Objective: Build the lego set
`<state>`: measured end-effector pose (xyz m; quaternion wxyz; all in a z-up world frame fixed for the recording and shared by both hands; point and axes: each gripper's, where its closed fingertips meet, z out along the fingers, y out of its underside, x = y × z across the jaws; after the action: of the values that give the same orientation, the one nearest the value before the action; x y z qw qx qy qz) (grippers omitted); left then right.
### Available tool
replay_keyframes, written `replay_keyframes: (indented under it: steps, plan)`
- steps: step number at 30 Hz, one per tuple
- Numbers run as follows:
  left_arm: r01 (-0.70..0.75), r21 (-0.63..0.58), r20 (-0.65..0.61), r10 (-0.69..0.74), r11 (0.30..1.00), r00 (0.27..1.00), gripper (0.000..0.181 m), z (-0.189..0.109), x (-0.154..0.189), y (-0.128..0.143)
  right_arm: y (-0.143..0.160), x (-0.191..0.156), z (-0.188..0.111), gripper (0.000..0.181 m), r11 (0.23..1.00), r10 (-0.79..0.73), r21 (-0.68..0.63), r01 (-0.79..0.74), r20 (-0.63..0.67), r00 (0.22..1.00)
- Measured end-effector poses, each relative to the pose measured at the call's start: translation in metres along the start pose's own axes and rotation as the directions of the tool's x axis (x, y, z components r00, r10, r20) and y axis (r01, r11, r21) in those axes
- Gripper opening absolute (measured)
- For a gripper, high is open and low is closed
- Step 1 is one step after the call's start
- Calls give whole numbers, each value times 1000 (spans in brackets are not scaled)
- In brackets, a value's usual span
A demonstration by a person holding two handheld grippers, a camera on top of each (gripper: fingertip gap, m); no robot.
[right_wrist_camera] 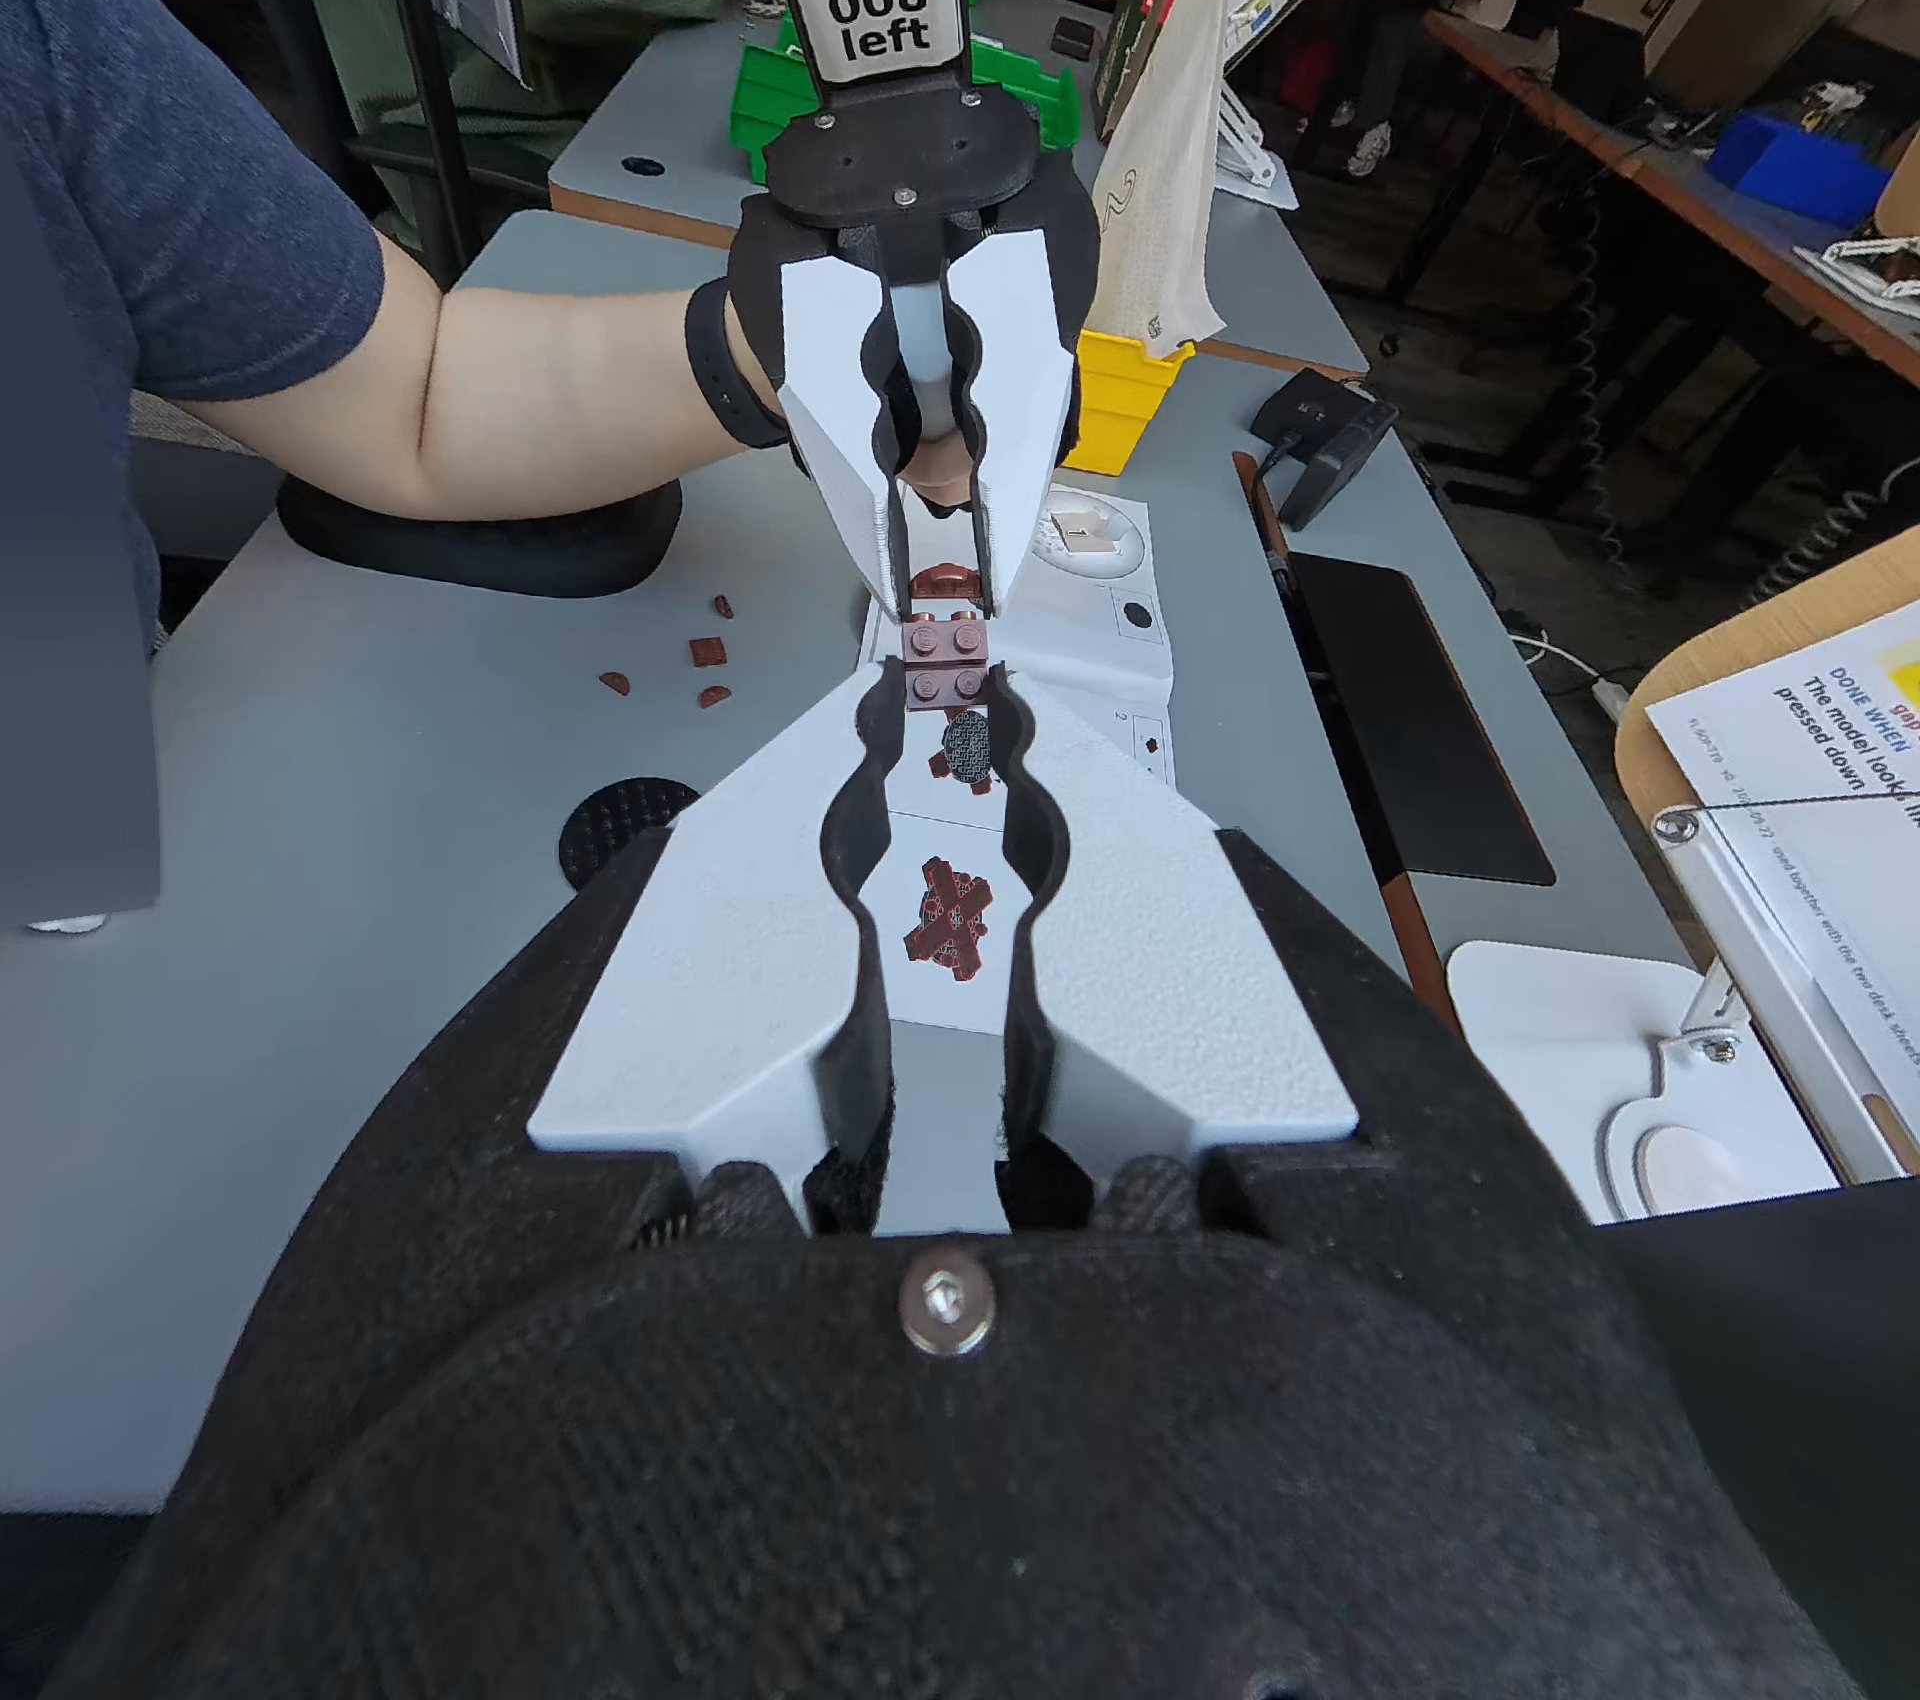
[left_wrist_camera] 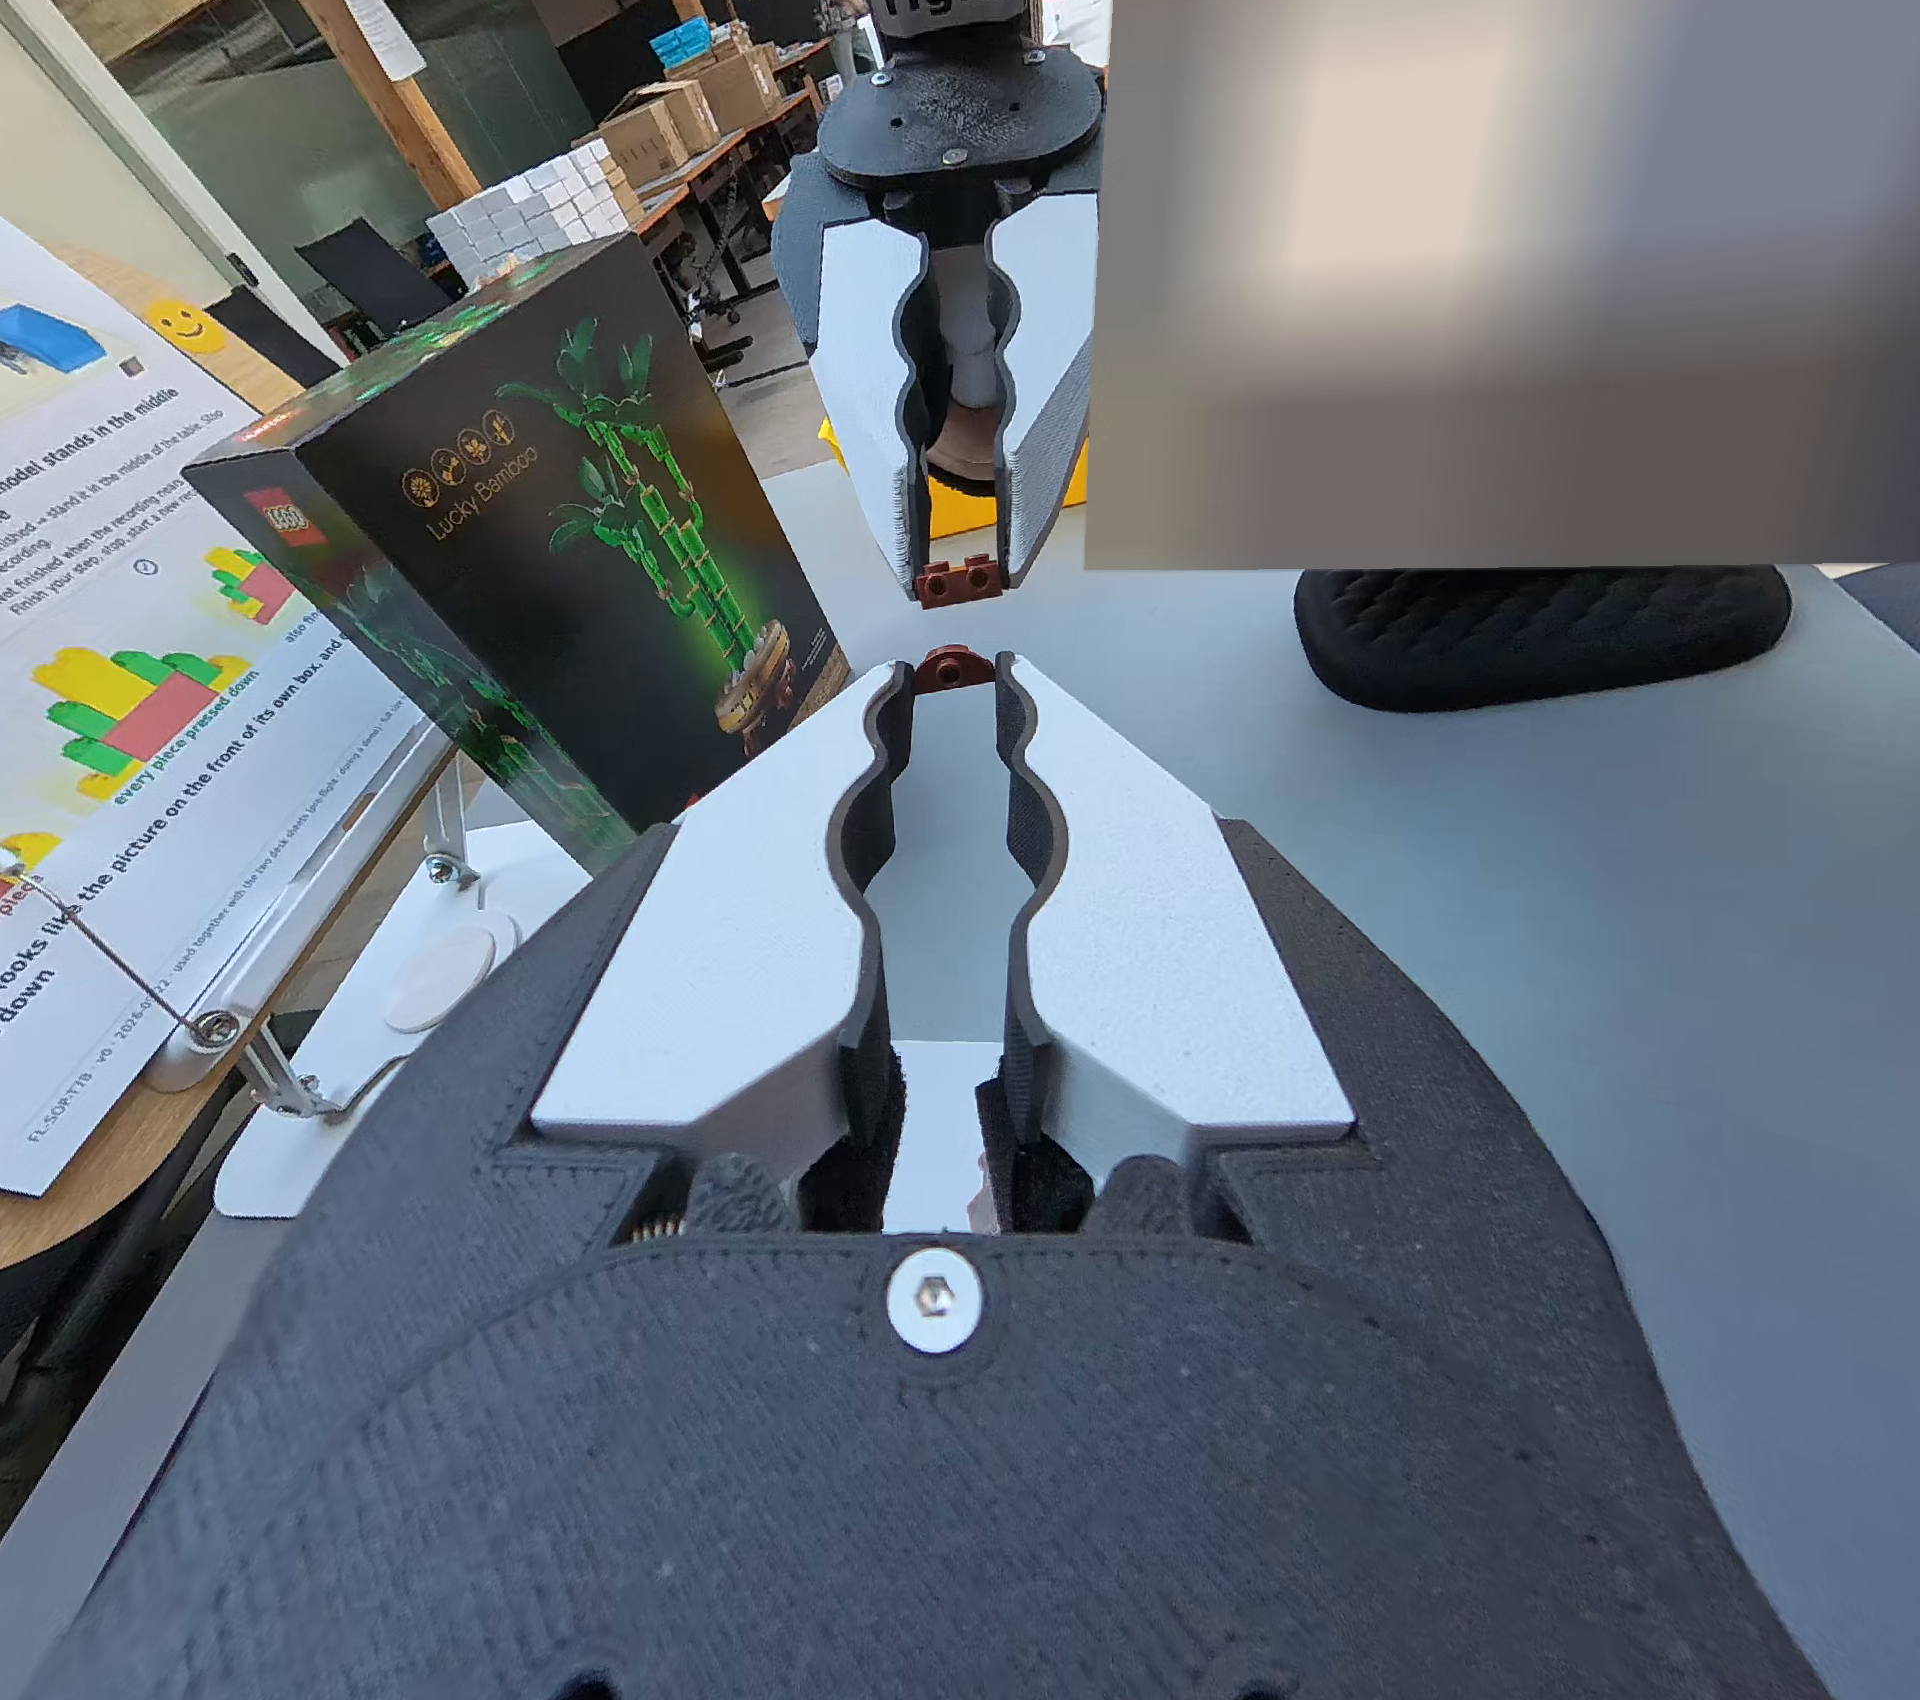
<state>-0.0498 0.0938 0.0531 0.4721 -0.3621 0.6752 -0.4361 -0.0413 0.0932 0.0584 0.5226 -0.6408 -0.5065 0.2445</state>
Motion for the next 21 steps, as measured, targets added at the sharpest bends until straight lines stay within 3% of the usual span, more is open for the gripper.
replay_keyframes:
  steps: [12,21]
  plan:
    - [14,7,-16,-14,1000,1000,14,3,3,-2,3,-3,9,15,999,25,-34,-25,11,1000]
    - [-22,-67,-14,21,998,1000,14,6,5,9,15,-3,13,15,993,90,-75,-86,48,995]
